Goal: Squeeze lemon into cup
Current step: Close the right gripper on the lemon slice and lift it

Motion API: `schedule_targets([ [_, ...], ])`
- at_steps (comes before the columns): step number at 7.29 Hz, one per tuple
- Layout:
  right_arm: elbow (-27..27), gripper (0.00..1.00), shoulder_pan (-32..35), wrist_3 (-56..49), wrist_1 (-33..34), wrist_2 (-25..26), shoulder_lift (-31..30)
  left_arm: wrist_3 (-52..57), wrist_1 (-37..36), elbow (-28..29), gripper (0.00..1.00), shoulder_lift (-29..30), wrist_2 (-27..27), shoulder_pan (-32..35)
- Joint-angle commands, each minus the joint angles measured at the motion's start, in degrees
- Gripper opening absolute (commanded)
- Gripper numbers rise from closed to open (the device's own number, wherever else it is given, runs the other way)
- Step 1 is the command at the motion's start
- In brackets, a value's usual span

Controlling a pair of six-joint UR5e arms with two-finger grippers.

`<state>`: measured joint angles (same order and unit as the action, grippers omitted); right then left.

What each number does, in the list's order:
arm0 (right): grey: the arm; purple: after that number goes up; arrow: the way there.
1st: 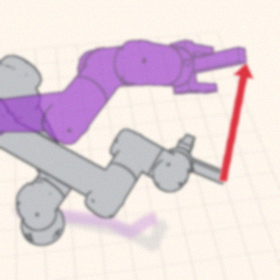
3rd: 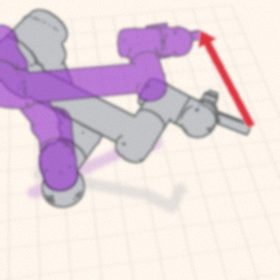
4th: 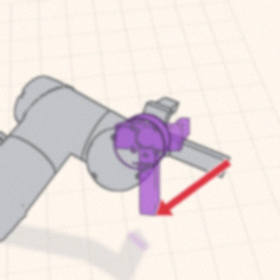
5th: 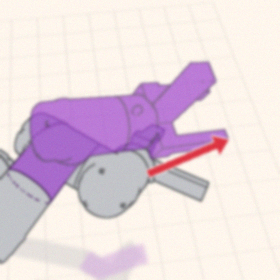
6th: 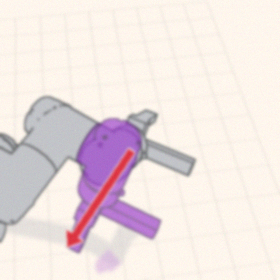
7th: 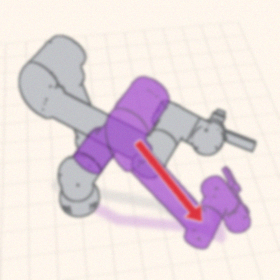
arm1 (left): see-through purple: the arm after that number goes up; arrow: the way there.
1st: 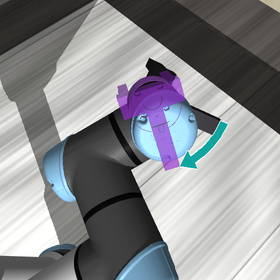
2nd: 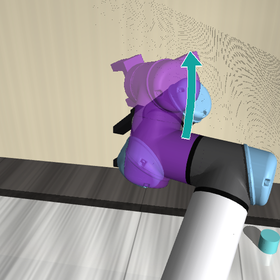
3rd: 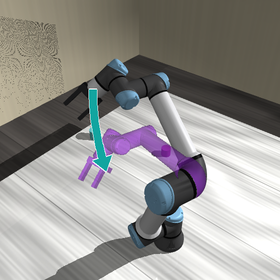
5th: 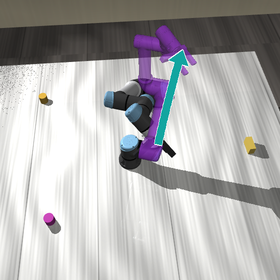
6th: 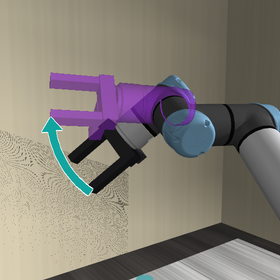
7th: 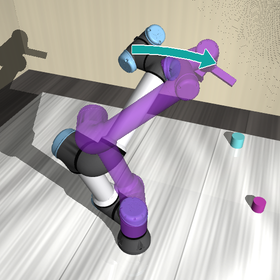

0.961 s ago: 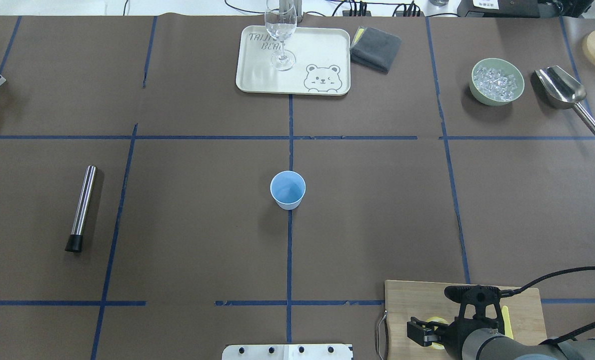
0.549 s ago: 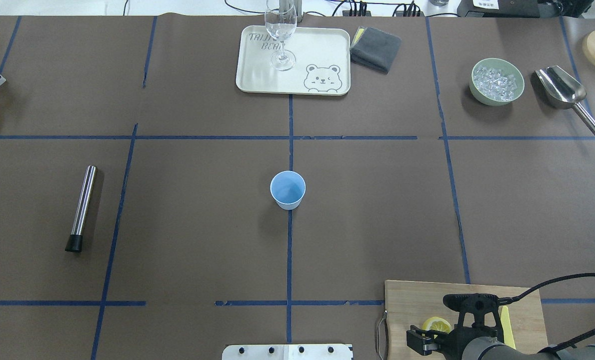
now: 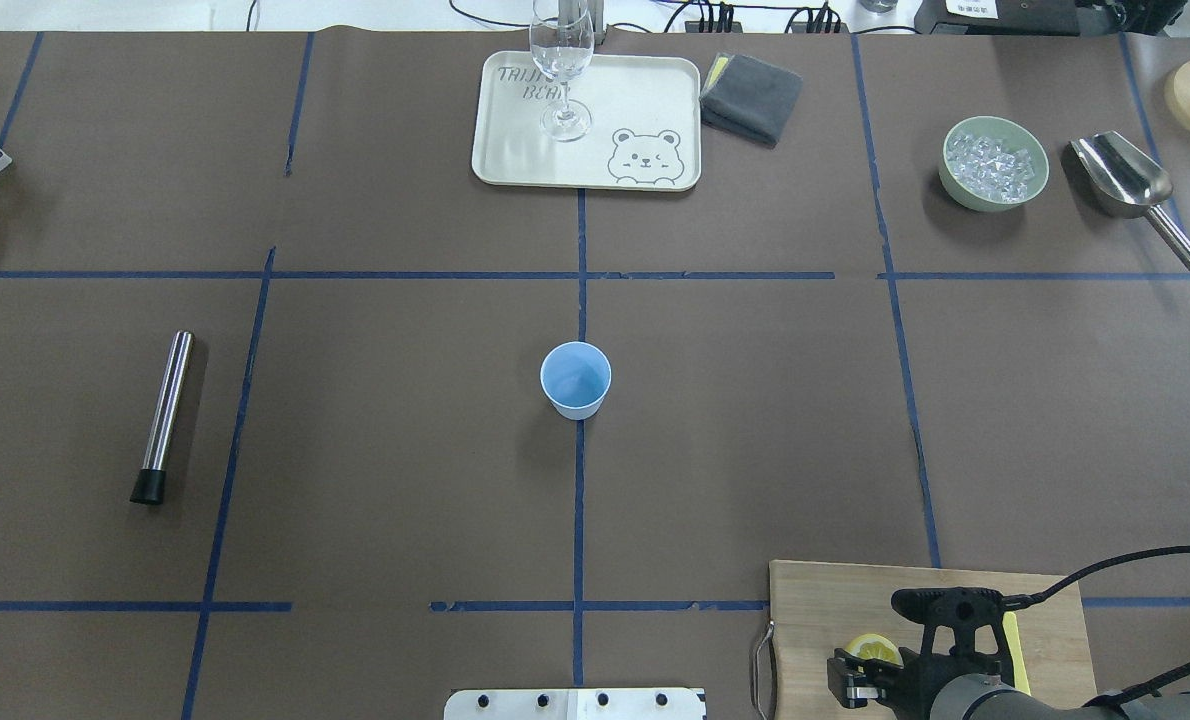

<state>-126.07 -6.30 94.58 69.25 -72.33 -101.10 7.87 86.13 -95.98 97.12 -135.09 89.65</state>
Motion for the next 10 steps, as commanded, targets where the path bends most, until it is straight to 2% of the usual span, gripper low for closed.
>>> schedule_targets([
  [1,-1.54,0.49,0.06,-0.01,0.01,0.0,-1.81,-0.05,0.0,0.0,1.0,0.0,0.0,0.0],
  [2,-2.07,0.45,0.06,-0.01,0.01,-0.09,-2.34,0.04,0.0,-0.09,1.0,0.0,0.0,0.0],
  [3,-2.51,0.44,0.06,-0.01,0.01,-0.09,-2.61,-0.05,0.0,-0.44,1.0,0.0,0.09,0.0],
  [6,-4.62,0.5,0.41,-0.1,0.01,-0.44,-3.66,-0.05,-0.18,-0.88,1.0,0.18,0.09,0.09],
  [8,-7.34,0.5,3.56,-0.19,0.01,-1.49,-3.4,-0.05,-0.18,-0.88,1.0,0.18,0.09,0.09],
  [10,-7.0,0.5,10.14,-0.71,0.36,-8.75,-0.52,-0.05,-0.18,-0.88,1.0,0.18,0.09,0.17],
])
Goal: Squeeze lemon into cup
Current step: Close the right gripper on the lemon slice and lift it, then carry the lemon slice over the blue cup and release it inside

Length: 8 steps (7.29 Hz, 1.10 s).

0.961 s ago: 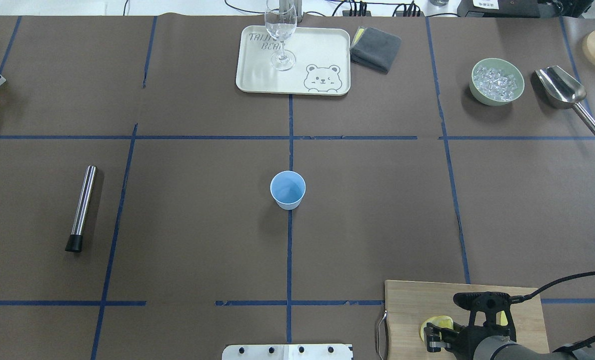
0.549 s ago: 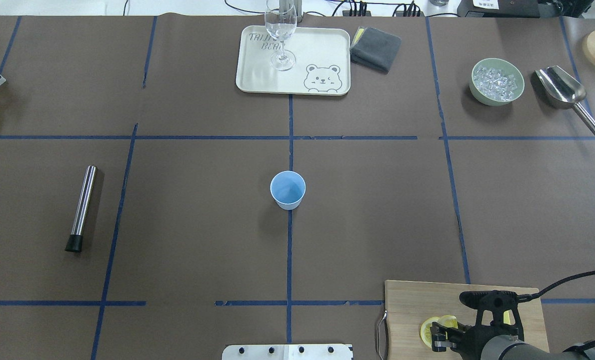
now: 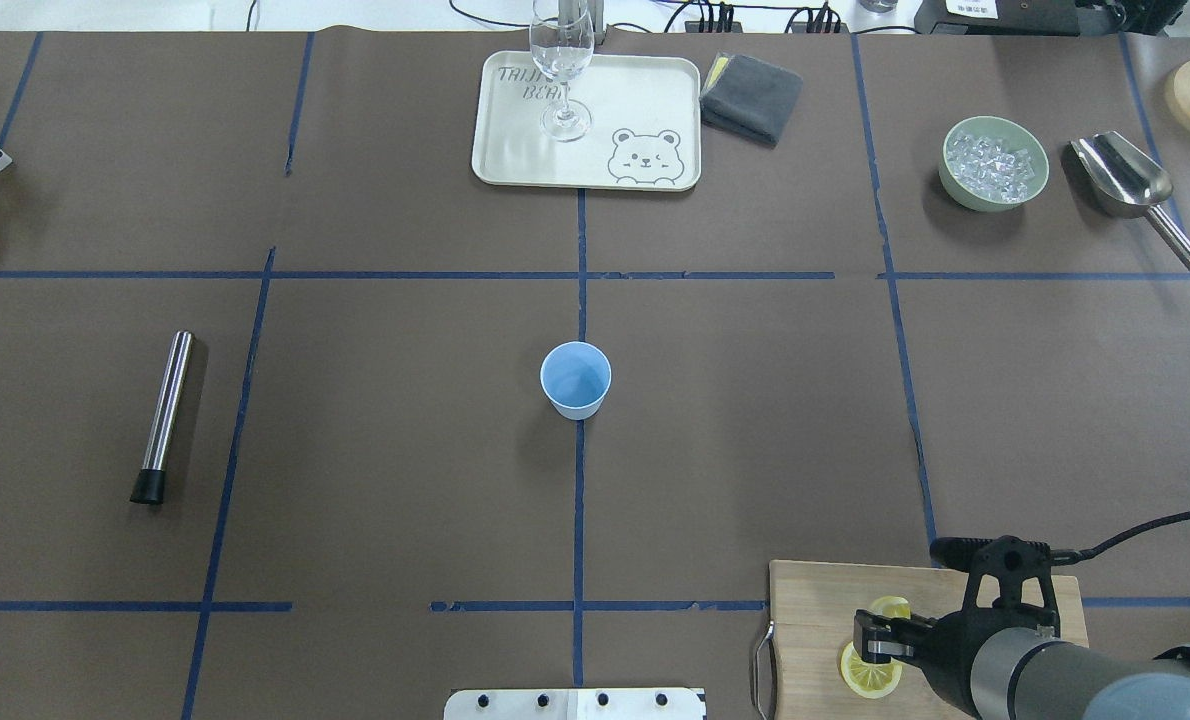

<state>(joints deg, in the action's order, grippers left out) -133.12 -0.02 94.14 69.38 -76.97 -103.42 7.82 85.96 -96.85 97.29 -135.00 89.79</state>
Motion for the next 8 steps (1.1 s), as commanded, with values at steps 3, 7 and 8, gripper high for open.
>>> schedule_targets([
  [3,7.92,0.49,15.44,-3.41,16.31,-11.07,26.47,0.0,0.0,0.0,1.0,0.0,-0.09,0.03],
  [7,30.33,0.49,23.14,-9.14,28.36,-13.47,55.22,0.09,0.0,0.17,1.0,-0.26,-0.09,0.03],
  [8,32.9,0.49,23.31,-9.15,28.36,-13.47,57.95,0.09,0.0,0.17,1.0,-0.35,-0.09,0.03],
])
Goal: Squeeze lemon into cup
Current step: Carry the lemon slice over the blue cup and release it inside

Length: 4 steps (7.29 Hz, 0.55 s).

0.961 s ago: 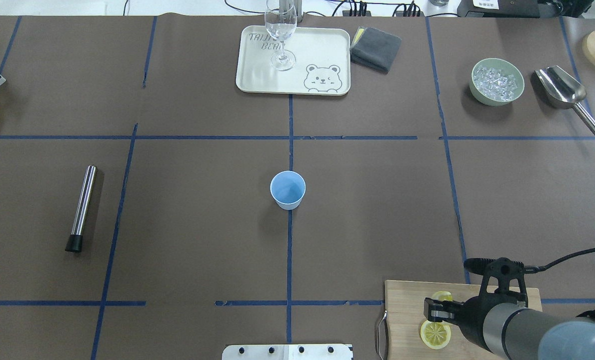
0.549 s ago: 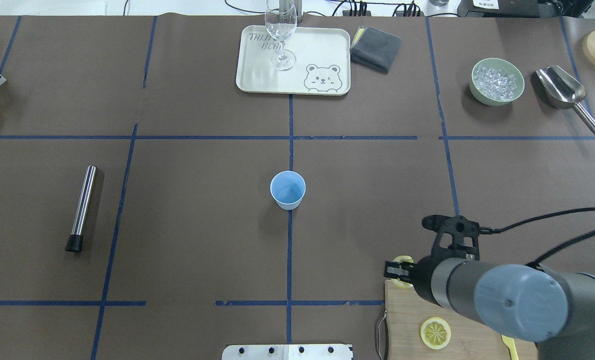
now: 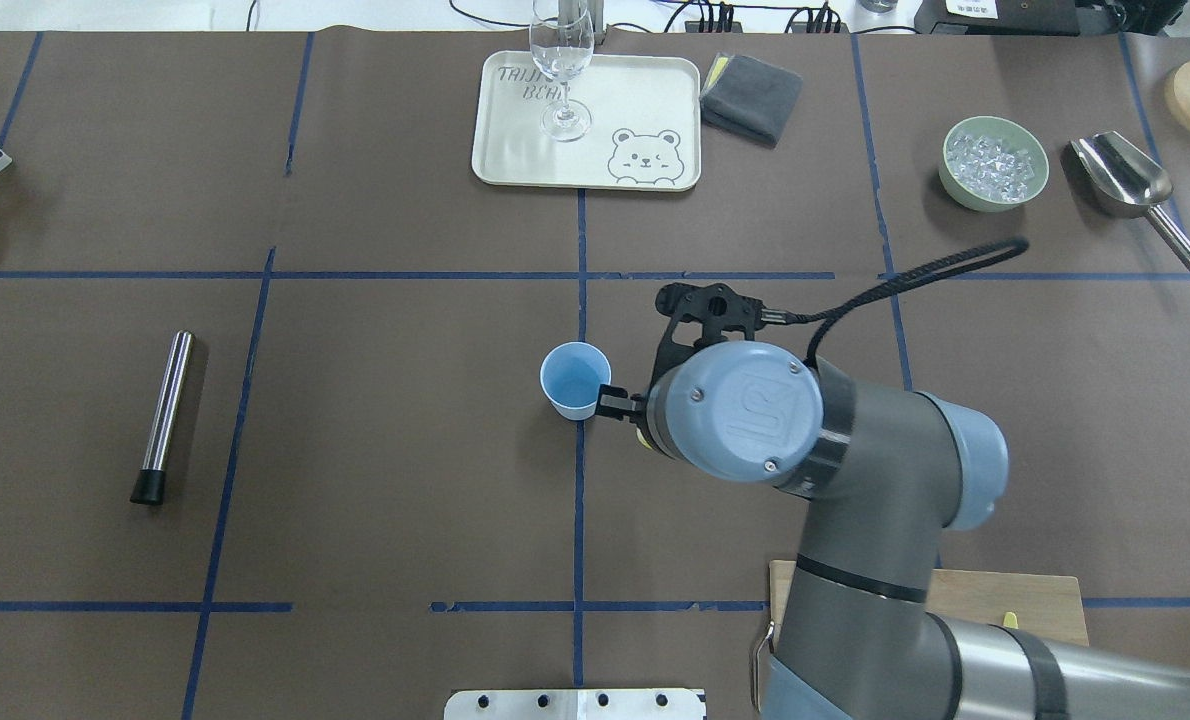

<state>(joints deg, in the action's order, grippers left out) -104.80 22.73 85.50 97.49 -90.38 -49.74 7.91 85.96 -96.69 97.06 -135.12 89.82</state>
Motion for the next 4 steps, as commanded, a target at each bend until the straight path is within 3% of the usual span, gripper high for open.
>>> schedule_targets([
  [1,7.04,0.5,0.82,-0.51,0.24,-0.15,6.82,0.0,0.0,-0.08,1.0,-0.29,0.03,0.0],
  [4,14.52,0.51,0.83,-1.39,-5.71,-0.07,9.75,0.09,0.09,0.01,1.0,-0.38,0.12,0.0],
])
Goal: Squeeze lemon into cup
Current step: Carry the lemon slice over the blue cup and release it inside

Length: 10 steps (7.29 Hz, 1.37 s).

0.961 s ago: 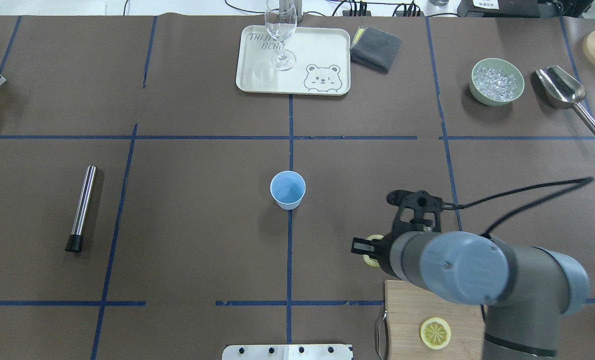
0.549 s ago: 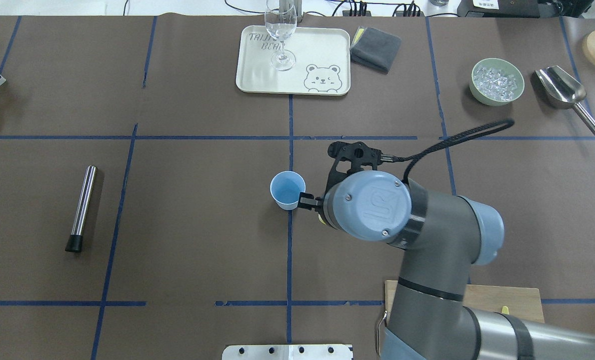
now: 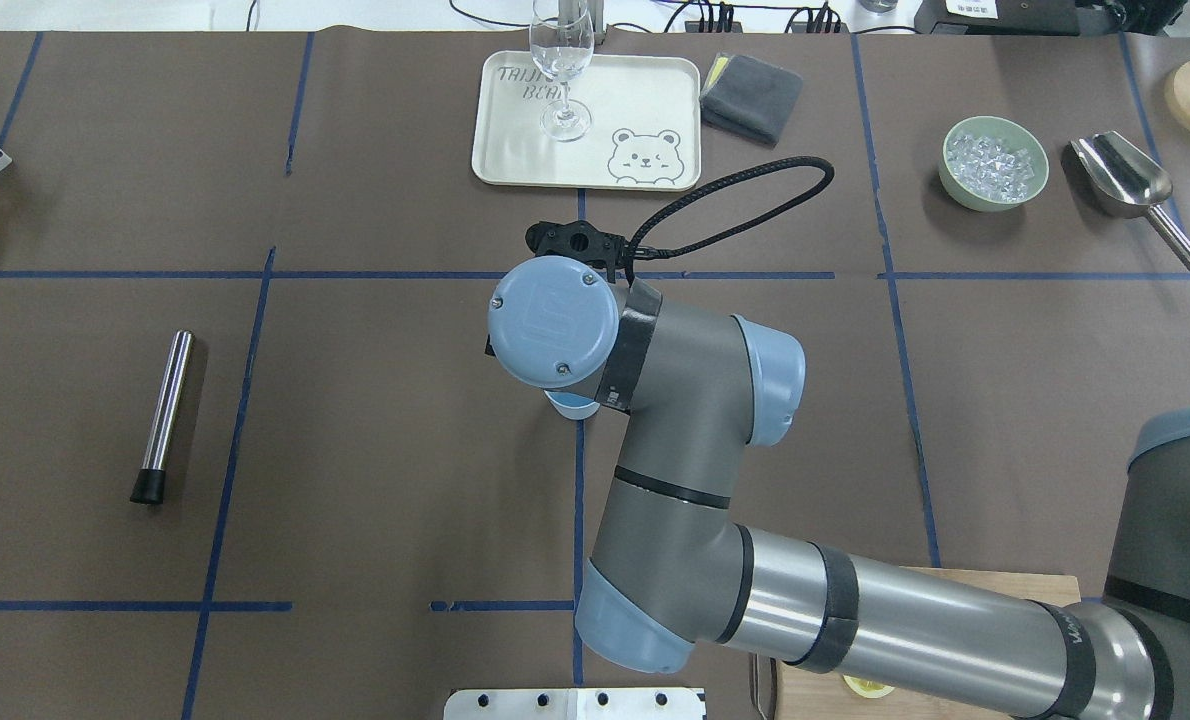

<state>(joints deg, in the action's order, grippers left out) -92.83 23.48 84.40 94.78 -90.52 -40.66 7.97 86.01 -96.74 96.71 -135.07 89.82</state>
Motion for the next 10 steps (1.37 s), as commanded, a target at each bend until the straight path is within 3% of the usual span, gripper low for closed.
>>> schedule_targets([
  [1,2.74,0.51,0.25,-0.46,-2.85,-0.09,0.67,0.03,0.03,0.06,1.0,-0.03,0.07,0.0],
  [4,2.75,0.51,1.56,-0.99,-2.67,-2.64,0.05,0.03,0.03,-0.02,1.0,-0.12,0.07,0.09],
  [6,2.75,0.59,1.48,-1.16,-2.67,-3.16,-1.0,0.03,0.03,0.06,1.0,0.06,0.07,0.09],
  [10,2.04,0.87,1.74,-1.08,-1.88,-4.13,-0.65,0.03,0.03,-0.02,1.0,0.14,0.07,0.09],
])
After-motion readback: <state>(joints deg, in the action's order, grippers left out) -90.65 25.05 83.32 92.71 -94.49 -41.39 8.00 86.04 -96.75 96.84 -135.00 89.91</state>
